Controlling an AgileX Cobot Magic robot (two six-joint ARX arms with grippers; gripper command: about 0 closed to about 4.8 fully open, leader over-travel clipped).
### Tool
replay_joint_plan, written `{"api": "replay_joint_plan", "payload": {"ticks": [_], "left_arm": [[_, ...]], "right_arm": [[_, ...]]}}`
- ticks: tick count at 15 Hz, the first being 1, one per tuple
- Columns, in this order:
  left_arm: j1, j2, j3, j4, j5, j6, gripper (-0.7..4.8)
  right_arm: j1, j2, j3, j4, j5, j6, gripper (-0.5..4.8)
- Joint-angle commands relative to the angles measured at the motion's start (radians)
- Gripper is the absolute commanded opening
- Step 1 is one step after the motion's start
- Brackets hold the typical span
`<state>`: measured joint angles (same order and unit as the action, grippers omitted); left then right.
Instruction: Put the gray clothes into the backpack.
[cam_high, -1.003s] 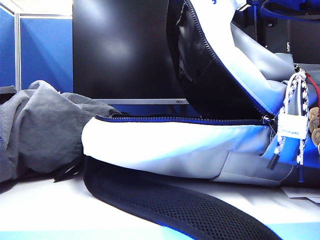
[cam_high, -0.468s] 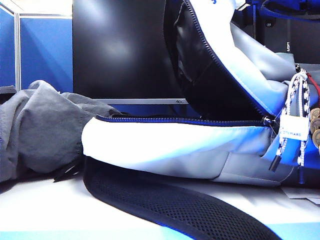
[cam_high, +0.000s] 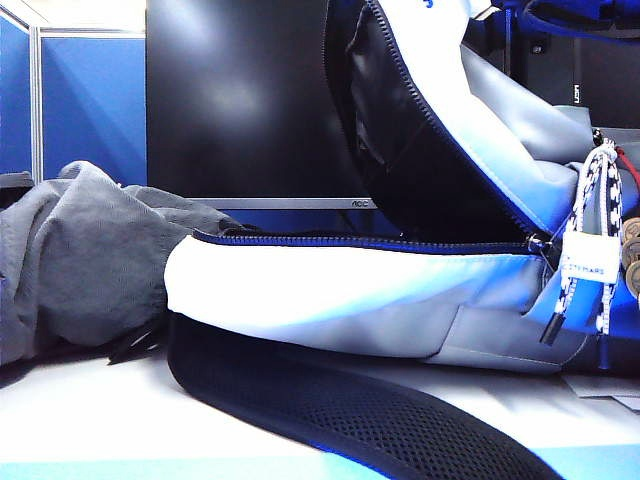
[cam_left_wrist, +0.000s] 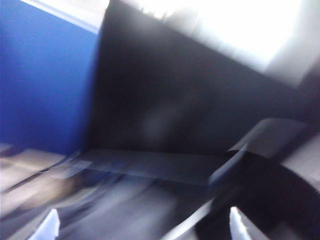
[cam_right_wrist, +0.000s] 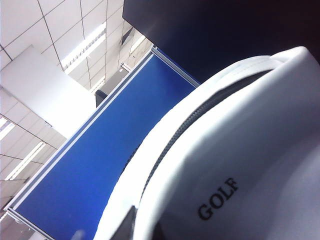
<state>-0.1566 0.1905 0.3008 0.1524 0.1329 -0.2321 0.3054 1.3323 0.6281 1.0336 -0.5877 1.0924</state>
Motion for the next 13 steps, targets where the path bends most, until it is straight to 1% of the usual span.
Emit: {"api": "replay_joint_plan", "payload": {"ticks": [1,2,4,5,6,7,9,10,11,12,13], "left_arm": [[0.001,0.320,0.010,0.007,0.001,0.290,4.79],[0.001,0.430,0.011,0.054,0.001,0.319,4.79],[-0.001,0.637,0.026,0.134,0.013,0.330,4.79],[-0.017,0.712,0.045,0.148,0.028,0.335,4.79],[-0.035,0.758,0.055,0.162,0.021,0.343,4.79],[-0.086,0.859,0.061,0.254,-0.009,0.409,4.79],[-0.148,0.976,0.080,0.293,-0.137,0.555,4.79],[-0.160,1.098,0.118,0.309,-0.261,0.653,4.79],[-0.159,1.175,0.150,0.330,-0.367,0.684,4.79],[-0.158,1.233,0.177,0.367,-0.438,0.696,4.79],[-0.158,1.271,0.196,0.415,-0.463,0.697,4.79]], "right_arm": [[0.000,-0.011,0.010,0.079,-0.018,0.013,-0.06],[0.000,-0.011,0.010,0.082,-0.018,0.023,-0.06],[0.000,-0.011,0.010,0.087,-0.017,0.026,-0.06],[0.000,-0.011,0.010,0.086,-0.018,0.026,-0.06],[0.000,-0.011,0.010,0.087,-0.018,0.028,-0.06],[0.001,-0.011,0.010,0.086,-0.016,0.031,-0.06],[0.001,-0.011,0.010,0.087,-0.017,0.034,-0.06],[0.001,-0.011,0.010,0.087,-0.018,0.039,-0.06],[0.002,-0.011,0.010,0.088,-0.036,0.049,-0.06],[0.002,-0.011,0.010,0.087,-0.043,0.060,-0.06],[0.002,-0.011,0.010,0.092,-0.045,0.060,-0.06]]}}
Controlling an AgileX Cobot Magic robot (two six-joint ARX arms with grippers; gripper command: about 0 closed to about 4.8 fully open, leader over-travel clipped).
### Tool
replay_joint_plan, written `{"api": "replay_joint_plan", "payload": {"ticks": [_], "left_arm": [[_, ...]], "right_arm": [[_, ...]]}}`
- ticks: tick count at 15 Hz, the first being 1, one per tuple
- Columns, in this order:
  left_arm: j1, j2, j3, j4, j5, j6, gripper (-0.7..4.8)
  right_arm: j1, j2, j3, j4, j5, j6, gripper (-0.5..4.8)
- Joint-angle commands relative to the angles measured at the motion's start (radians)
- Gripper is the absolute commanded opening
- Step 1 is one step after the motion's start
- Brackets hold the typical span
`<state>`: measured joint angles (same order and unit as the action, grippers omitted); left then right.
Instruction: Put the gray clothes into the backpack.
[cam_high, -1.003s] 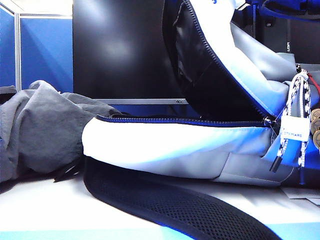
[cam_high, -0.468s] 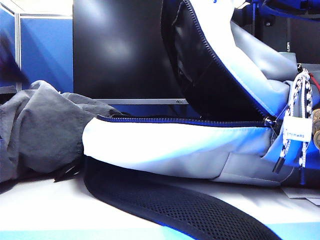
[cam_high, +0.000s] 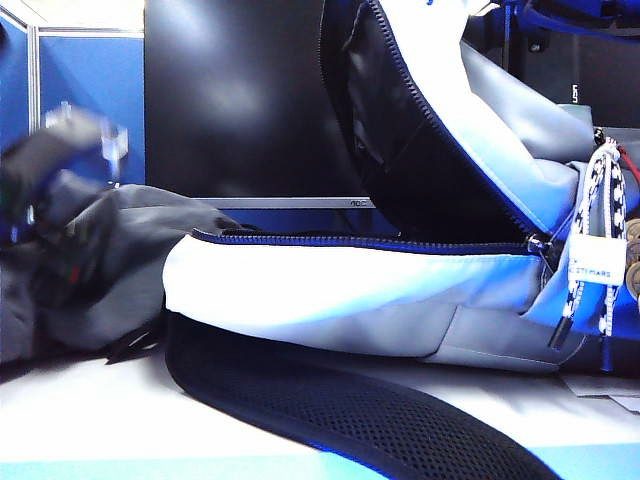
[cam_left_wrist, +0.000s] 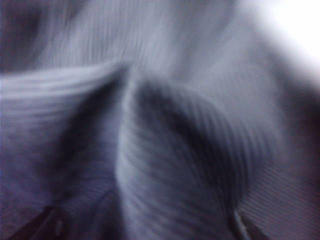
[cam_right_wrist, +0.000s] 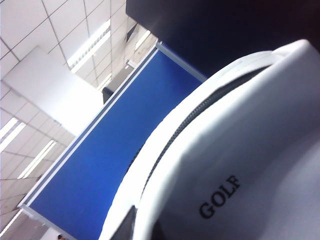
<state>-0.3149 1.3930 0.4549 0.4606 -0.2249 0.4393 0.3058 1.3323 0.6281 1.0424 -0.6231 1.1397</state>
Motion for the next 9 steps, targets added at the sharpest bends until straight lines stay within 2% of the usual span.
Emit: {"api": "replay_joint_plan", "payload": {"ticks": [1,3,4,5,6,8,9], "left_arm": [[0.001,0.120,0.058,0.206,-0.116,0.034,4.79],[0.001,0.205,0.085,0.319,-0.143,0.032,4.79],[0.001,0.282,0.122,0.310,-0.185,0.032,3.39],[0.001,0.332,0.144,0.287,-0.190,0.042,-0.39],[0.001,0.367,0.158,0.270,-0.182,0.041,0.14],[0.000,0.368,0.160,0.269,-0.140,-0.032,-0.05],[-0.006,0.317,0.160,0.252,-0.072,-0.045,-0.05]], "right_arm": [[0.001,-0.011,0.010,0.085,-0.013,0.019,-0.06],[0.001,-0.012,0.010,0.088,-0.032,0.021,-0.06],[0.001,-0.013,0.010,0.091,-0.044,0.040,-0.06],[0.001,-0.013,0.010,0.093,-0.050,0.043,-0.06],[0.001,-0.013,0.010,0.093,-0.053,0.043,-0.06],[0.001,-0.020,0.010,0.102,-0.057,0.043,-0.06],[0.001,-0.021,0.010,0.118,-0.056,0.043,-0.06]]}}
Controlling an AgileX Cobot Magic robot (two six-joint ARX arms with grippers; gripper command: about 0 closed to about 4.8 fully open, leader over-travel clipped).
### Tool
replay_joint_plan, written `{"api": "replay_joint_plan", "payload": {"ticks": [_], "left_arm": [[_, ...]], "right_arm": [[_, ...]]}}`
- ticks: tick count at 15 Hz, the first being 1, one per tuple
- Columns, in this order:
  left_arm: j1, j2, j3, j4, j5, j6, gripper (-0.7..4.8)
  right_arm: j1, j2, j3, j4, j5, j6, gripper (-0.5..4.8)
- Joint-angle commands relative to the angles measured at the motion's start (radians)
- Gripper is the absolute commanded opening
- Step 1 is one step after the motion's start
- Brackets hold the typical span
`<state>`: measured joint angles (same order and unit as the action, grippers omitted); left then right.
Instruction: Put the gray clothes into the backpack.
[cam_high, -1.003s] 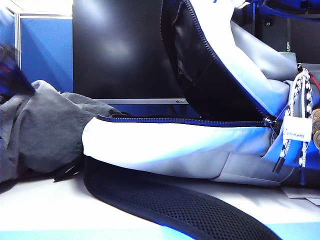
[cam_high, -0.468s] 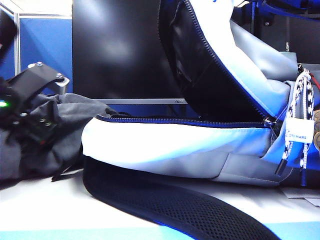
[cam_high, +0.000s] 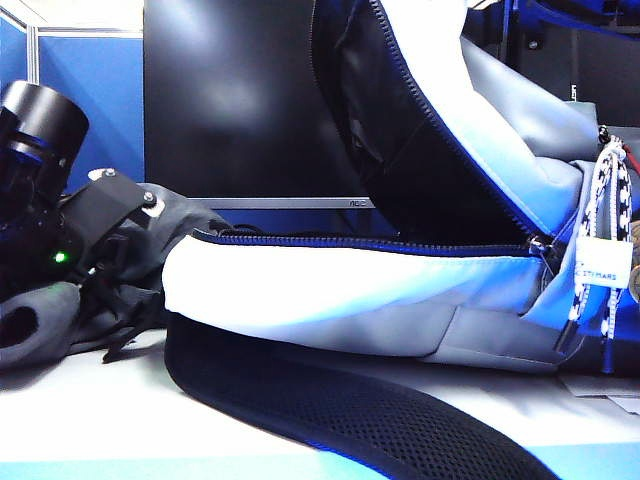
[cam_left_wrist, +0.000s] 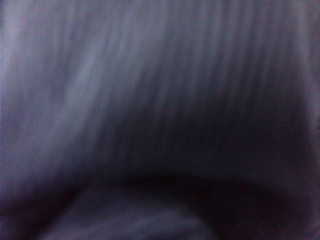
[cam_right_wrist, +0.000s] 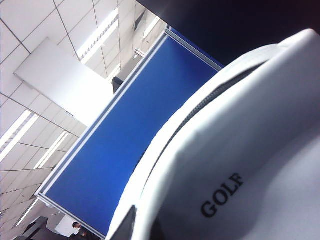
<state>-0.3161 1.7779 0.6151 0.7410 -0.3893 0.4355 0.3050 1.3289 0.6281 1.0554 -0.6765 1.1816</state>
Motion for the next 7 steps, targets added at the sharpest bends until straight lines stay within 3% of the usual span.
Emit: {"api": "replay_joint_plan", "payload": {"ticks": [1,4,5,7], "left_arm": [[-0.014,-0.139,0.000,-0.038,0.167,-0.052,-0.05],[-0.015,-0.465,0.004,-0.058,0.434,-0.218,-0.05],[-0.016,-0.596,0.022,-0.151,0.547,-0.311,-0.05],[-0.027,-0.675,0.047,-0.290,0.746,-0.394,-0.05]], "right_arm": [[0.001,-0.017,0.010,0.112,0.000,0.001,-0.06],[0.001,-0.020,0.010,0.133,0.021,0.008,-0.06],[0.001,-0.020,0.010,0.146,0.043,0.019,-0.06],[0.001,-0.020,0.010,0.174,0.054,0.020,-0.06]]}}
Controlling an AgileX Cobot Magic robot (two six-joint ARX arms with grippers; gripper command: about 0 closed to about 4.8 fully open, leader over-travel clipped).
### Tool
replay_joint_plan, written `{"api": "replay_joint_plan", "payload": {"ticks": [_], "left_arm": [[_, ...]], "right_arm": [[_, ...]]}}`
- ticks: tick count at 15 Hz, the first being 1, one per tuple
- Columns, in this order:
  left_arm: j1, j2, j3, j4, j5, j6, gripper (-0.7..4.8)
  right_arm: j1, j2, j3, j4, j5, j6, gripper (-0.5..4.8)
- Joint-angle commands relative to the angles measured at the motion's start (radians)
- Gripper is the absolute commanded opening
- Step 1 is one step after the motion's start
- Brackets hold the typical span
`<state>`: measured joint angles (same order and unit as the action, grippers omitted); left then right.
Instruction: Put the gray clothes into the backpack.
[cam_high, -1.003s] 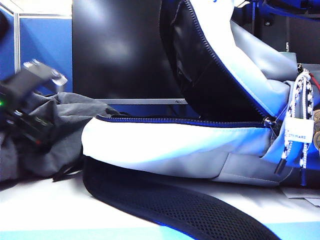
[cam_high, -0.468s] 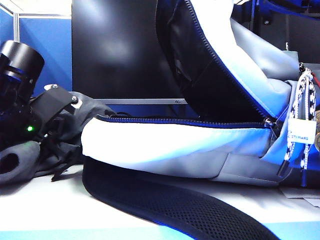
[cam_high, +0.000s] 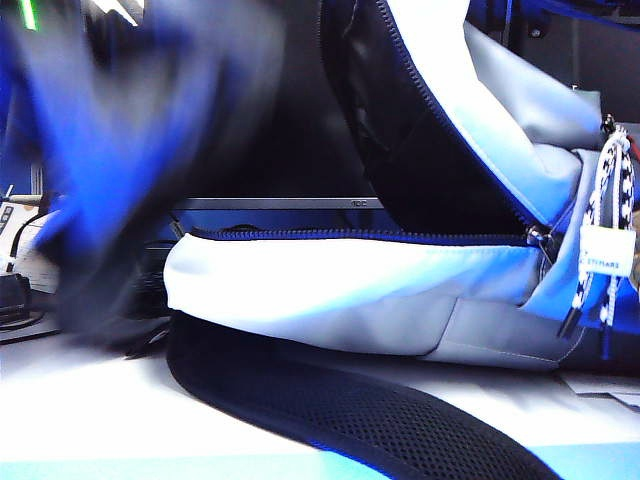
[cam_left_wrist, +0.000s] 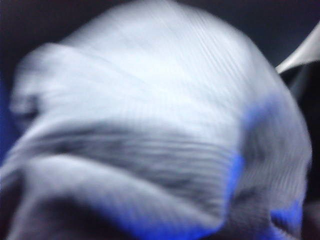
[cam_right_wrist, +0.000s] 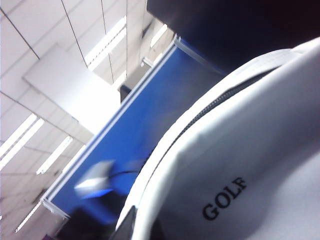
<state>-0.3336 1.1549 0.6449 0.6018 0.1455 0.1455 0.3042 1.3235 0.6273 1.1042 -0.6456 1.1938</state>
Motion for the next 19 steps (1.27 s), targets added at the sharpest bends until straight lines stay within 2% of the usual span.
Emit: {"api": "replay_joint_plan", "payload": {"ticks": [1,3,5,7,8,9,13,15,19], "left_arm": [[-0.065,-0.051,0.018,-0.198,0.232,-0.137,-0.05],[-0.171,-0.004,0.018,-0.246,0.189,-0.126,-0.05],[-0.266,0.087,0.022,-0.233,0.134,-0.106,-0.05],[-0.331,0.204,0.038,-0.113,0.130,-0.094,-0.05],[-0.361,0.305,0.091,-0.038,0.174,-0.105,-0.05],[-0.376,0.374,0.151,-0.021,0.216,-0.121,-0.05],[-0.398,0.623,0.481,-0.017,0.466,-0.139,-0.05],[-0.398,0.724,0.567,-0.016,0.514,-0.114,-0.05],[-0.426,0.919,0.764,0.011,0.644,-0.120,-0.05]], "right_arm": [[0.002,-0.015,0.011,0.163,0.035,0.014,-0.06],[0.002,-0.015,0.011,0.213,0.072,0.043,-0.06],[0.002,-0.015,0.011,0.217,0.077,0.063,-0.06],[0.004,-0.015,0.011,0.216,0.049,0.065,-0.06],[0.005,-0.015,0.011,0.210,0.036,0.072,-0.06],[0.005,-0.015,0.011,0.211,0.033,0.088,-0.06],[0.005,-0.016,0.011,0.215,-0.013,0.120,-0.06],[0.005,-0.016,0.011,0.246,-0.024,0.143,-0.06],[0.005,-0.016,0.011,0.263,-0.036,0.149,-0.06]]}}
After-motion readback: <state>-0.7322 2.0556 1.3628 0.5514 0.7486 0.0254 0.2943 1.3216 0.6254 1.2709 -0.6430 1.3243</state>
